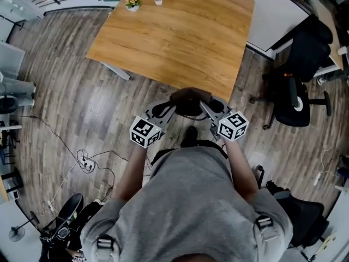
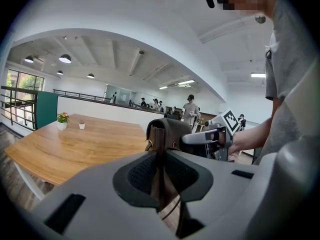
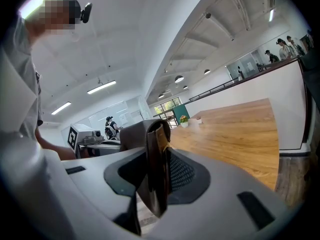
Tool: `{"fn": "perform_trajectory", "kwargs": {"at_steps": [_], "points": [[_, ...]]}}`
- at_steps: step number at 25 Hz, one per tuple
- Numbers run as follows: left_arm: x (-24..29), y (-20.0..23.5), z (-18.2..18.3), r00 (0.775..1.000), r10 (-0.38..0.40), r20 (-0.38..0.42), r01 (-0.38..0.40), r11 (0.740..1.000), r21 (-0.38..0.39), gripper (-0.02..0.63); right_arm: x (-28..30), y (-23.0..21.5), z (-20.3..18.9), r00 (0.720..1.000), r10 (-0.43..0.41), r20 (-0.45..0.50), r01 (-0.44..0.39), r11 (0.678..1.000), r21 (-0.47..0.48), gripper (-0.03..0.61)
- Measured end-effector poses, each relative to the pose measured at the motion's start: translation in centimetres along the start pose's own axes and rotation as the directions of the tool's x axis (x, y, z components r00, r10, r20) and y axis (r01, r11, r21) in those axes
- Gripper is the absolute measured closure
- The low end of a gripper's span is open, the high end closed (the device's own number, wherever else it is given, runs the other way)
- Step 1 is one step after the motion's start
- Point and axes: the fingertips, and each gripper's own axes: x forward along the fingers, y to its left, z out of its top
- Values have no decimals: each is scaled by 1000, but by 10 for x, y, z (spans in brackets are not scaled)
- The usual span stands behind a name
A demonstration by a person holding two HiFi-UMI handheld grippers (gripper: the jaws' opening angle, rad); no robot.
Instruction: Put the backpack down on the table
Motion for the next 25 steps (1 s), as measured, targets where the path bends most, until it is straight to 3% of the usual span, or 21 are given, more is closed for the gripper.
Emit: {"fn": "perform_trajectory", "kwargs": {"at_steps": [5,25], "points": [[15,1,1,1000,20,9,-20,999,-29,543,-2,-14,6,1000,19,3,-19,1000,-3,465],[59,7,14,1000,17,-9,-17,1000,-11,543,-4,-57,20,1000,-2,17,2,1000,4,465]]}}
